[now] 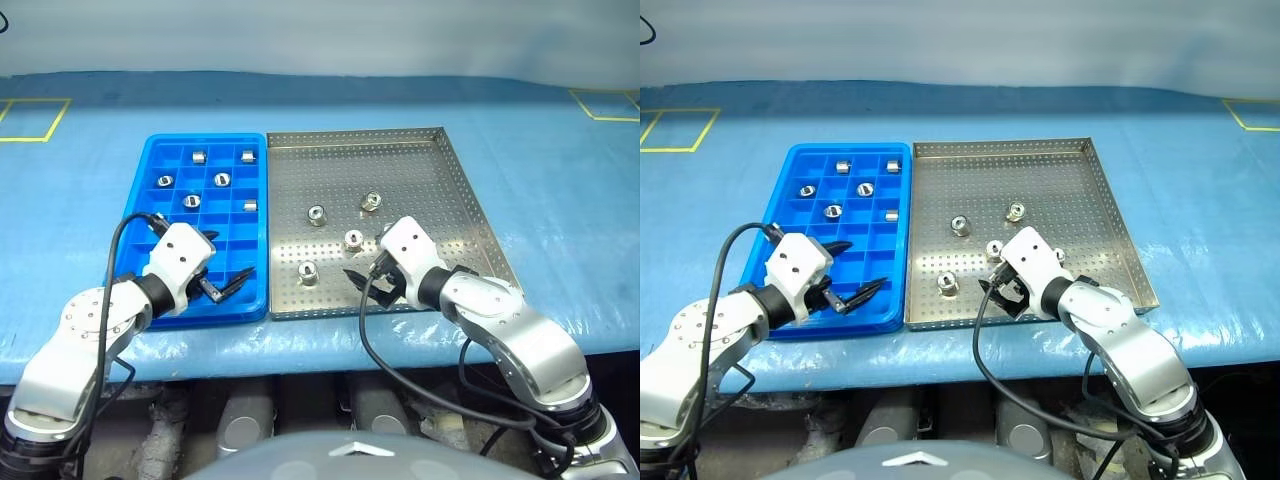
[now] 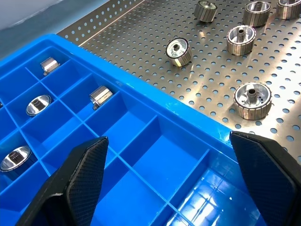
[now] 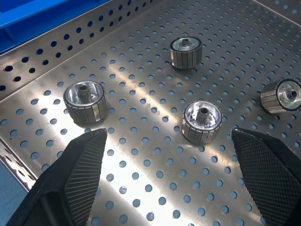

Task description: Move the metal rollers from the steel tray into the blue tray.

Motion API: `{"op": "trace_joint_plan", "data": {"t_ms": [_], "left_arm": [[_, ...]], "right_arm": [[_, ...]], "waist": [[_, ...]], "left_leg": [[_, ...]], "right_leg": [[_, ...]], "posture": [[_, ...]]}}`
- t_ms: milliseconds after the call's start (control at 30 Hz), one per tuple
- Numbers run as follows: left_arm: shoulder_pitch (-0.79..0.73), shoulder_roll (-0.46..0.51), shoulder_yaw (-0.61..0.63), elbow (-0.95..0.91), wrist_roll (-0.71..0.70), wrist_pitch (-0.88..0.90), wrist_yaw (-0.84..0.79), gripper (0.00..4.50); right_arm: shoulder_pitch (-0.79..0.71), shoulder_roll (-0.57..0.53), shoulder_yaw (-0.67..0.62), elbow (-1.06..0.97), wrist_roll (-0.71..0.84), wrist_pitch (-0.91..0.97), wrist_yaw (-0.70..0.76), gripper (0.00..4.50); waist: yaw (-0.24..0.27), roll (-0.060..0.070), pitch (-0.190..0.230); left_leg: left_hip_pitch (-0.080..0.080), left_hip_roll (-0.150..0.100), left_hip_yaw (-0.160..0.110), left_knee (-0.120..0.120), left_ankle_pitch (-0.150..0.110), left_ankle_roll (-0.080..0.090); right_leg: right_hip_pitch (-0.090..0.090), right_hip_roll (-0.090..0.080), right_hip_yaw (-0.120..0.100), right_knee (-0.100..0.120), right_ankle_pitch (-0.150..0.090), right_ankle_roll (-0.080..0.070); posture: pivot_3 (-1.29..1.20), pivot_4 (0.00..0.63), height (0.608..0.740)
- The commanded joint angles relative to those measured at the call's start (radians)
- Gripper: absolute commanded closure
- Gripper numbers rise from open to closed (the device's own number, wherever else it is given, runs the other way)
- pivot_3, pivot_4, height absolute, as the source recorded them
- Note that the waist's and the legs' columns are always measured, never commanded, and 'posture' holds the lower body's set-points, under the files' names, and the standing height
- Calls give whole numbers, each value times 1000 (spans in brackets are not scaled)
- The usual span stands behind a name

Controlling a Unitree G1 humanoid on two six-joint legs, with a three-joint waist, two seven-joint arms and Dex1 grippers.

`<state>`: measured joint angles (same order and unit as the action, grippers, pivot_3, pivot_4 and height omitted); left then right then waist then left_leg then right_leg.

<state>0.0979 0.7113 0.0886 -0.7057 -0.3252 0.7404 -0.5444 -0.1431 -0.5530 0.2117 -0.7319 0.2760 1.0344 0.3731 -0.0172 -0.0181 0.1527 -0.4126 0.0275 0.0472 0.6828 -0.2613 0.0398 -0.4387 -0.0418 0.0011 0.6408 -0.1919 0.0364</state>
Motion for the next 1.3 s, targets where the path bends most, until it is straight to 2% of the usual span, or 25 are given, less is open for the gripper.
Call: {"op": "trace_joint_plan", "data": {"t_ms": [33,433,500,667,800,967,1033,1133,1300], "left_arm": [[0,-1,10,-6,7,-1,9,0],[-26,2,23,-31,-22,-7,-10,0],[-83,-2,35,-35,-57,-12,-28,0],[-299,91,-43,40,-33,-7,-108,0],[-560,106,-178,211,19,-28,-186,0],[-846,-5,-418,592,140,-149,-342,0],[-910,-63,-472,740,190,-214,-369,0],[-1009,-197,-526,1015,244,-287,-385,0],[-1082,-312,-551,1278,322,-387,-392,0]], "right_arm": [[-14,3,-3,-17,-8,-20,-2,47],[-15,13,-6,-18,-2,-13,-5,47],[-20,18,-8,-15,-2,-12,-7,47],[-31,34,-7,-3,-5,-17,-13,47],[-41,48,-1,9,-8,-23,-17,47],[-32,71,-3,5,-16,-31,-35,47],[-25,82,-4,1,-23,-33,-50,47],[-1,112,-12,-16,-30,-31,-78,47],[30,131,-13,-37,-40,-31,-106,47]], "waist": [[0,0,0],[0,0,0],[4,0,0],[7,-1,0],[8,-2,0],[6,-2,0],[4,-2,0],[-3,-2,0],[-29,-2,0]], "left_leg": [[0,0,0,0,0,0],[0,0,0,0,0,0],[0,0,0,0,0,0],[0,0,0,2,0,0],[0,-2,-1,2,1,0],[0,-7,-1,2,0,0],[0,-7,-1,1,0,1],[-1,-7,0,2,0,1],[-5,-7,3,2,-1,3]], "right_leg": [[0,0,0,0,0,0],[0,0,0,0,0,0],[0,0,0,0,0,0],[1,1,0,1,0,1],[2,2,0,1,1,1],[2,3,2,0,1,2],[2,3,3,0,0,3],[1,4,6,0,0,4],[-5,5,11,1,4,10]], "posture": [[-34,150,740],[-29,150,740],[-22,150,740],[-15,150,740],[-17,150,740],[-47,150,740],[-59,150,740],[-102,150,740],[-151,150,740]]}}
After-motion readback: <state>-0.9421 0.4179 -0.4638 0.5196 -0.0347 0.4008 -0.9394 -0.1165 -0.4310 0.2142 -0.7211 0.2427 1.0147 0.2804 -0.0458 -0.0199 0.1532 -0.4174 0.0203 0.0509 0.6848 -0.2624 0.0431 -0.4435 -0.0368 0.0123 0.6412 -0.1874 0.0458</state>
